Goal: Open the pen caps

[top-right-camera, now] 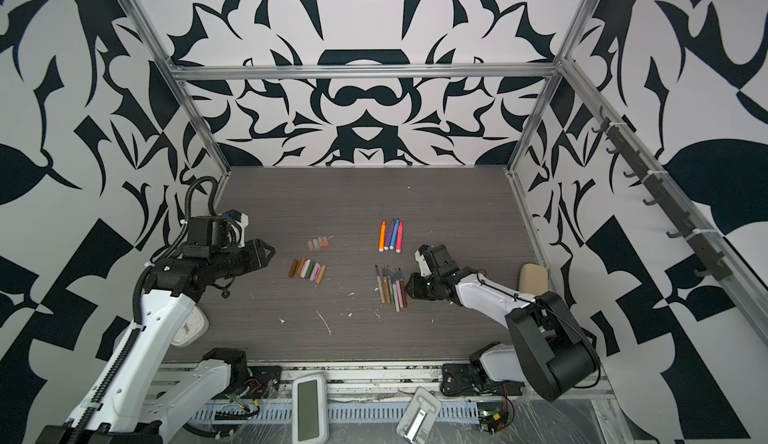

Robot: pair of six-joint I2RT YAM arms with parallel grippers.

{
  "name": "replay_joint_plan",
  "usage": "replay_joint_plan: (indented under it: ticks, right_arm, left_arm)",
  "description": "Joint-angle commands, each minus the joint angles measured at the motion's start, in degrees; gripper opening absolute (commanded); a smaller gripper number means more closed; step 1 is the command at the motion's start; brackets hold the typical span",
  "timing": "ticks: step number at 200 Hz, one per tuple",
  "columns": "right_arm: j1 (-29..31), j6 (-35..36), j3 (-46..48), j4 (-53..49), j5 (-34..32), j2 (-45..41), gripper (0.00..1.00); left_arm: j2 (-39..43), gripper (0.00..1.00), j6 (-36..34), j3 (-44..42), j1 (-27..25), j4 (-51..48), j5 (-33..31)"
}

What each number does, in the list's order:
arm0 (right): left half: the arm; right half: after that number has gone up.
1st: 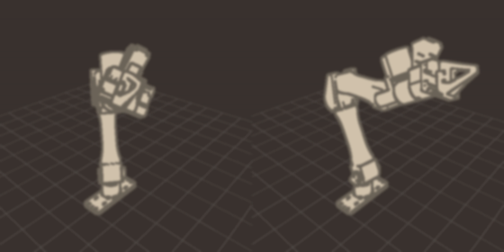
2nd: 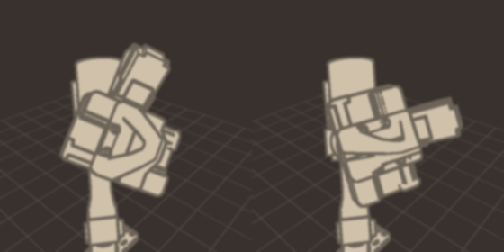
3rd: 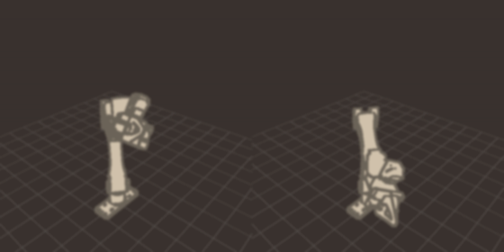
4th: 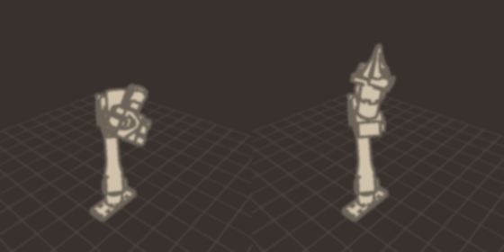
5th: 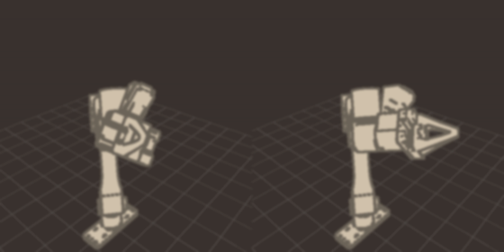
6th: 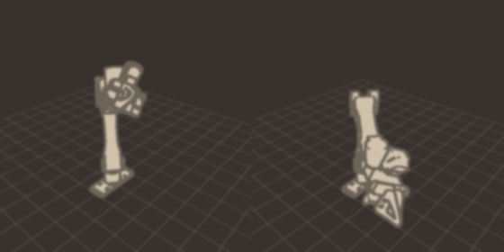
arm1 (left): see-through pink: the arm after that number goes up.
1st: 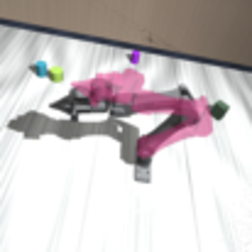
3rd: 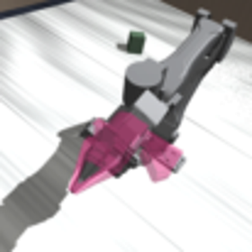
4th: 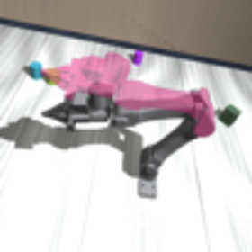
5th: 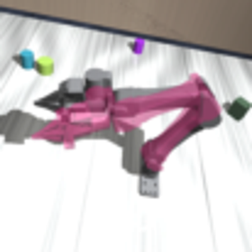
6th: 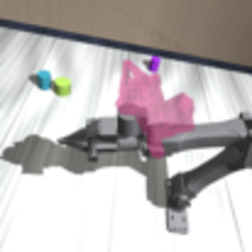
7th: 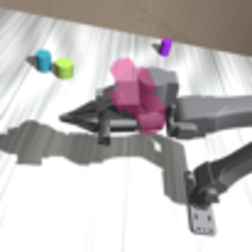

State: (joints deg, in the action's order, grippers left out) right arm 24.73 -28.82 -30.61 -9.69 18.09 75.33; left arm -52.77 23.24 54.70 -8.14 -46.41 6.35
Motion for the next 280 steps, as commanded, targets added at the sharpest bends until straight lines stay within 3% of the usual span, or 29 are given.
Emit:
replay_joint_plan:
  ticks: [1, 15, 30, 67, 77, 87, 100, 109, 130, 150, 168, 195, 221, 235, 246, 259, 280]
  right_arm:
    - [-0.21, 3.5, -6.54, -7.13, -6.67, -5.59, 0.32]
    - [-0.21, 4.39, -9.12, -9.76, -8.73, -9.35, 0.32]
    - [-0.21, 5.62, -11.85, -12.76, -10.9, -14.08, 0.32]
    - [-0.21, 8.47, -13.96, -16.77, -18.16, -30.05, 0.39]
    - [-0.2, 8.78, -13.5, -17.13, -20.92, -34.05, 0.46]
    - [-0.21, 8.81, -12.35, -16.48, -24.05, -37.56, 0.46]
    - [-0.21, 8.29, -9.61, -14.54, -30.23, -42.26, 0.6]
    - [-0.21, 8.0, -7.42, -12.45, -33.32, -44.78, 0.61]
    - [-0.21, 9.78, 0.79, -5.43, -41.42, -51.61, 0.65]
    - [-0.21, 17.43, 8.88, 2.39, -47.1, -56.88, 0.57]
    - [-0.21, 24.03, 15.24, 10.35, -53.07, -57.82, 0.66]
    - [-0.21, 29.26, 22.32, 24.93, -51.64, -53.04, 0.75]
    - [-0.2, 30.14, 24.63, 37.57, -52.43, -41.54, 0.78]
    - [-0.21, 30.37, 24.79, 45.57, -55.92, -31.65, 0.83]
    - [-0.31, 33.59, 25.49, 54.06, -53.33, -23.43, 0.84]
    - [-0.38, 36.76, 26.96, 68.51, -49.14, -12.58, 0.84]
    - [-0.56, 40.95, 26.88, 91.54, -51.25, 6.88, 0.87]
  left_arm:
    - [1.43, 0.56, 0.84, 0.73, 0.62, -2.26, -5.44]
    - [3.82, 0.65, 0.4, 0.65, 0.85, -1.63, -5.54]
    - [8.03, 1.0, 1.45, -1.57, 0.85, 1.79, -4.93]
    - [23.11, 0.99, 3.96, -11.76, 0.85, 13.49, -5.99]
    - [27.57, 0.99, 3.96, -14.3, 0.85, 16.9, -6.82]
    - [32.3, 0.99, 4.8, -16.4, 0.89, 20.91, -7.8]
    - [36.82, 1.0, 5.67, -19.38, 0.87, 27.56, -8.22]
    - [38.88, 0.99, 5.61, -21.09, 0.85, 31.99, -8.28]
    - [39.1, 0.99, 4.49, -25.27, 0.85, 40.93, -8.44]
    - [34.86, 0.99, 1.83, -28.35, 0.87, 46.77, -10.97]
    - [30.27, 0.99, -0.48, -32.63, 0.85, 54.99, -15.98]
    - [23.23, 0.99, -6.49, -41.19, 0.83, 74.73, -20.22]
    - [14.91, 0.99, -14.44, -43.5, 0.85, 81.17, -23.94]
    - [9.37, 0.99, -14.94, -43.55, 0.85, 84.03, -28.08]
    - [4.49, 1.0, -15.27, -43.74, 0.85, 86.84, -28.99]
    - [-1.71, 0.99, -17.56, -44.37, 0.85, 91.84, -27.59]
    - [-11.41, 0.99, -23.32, -46.21, 0.84, 101.96, -27.31]
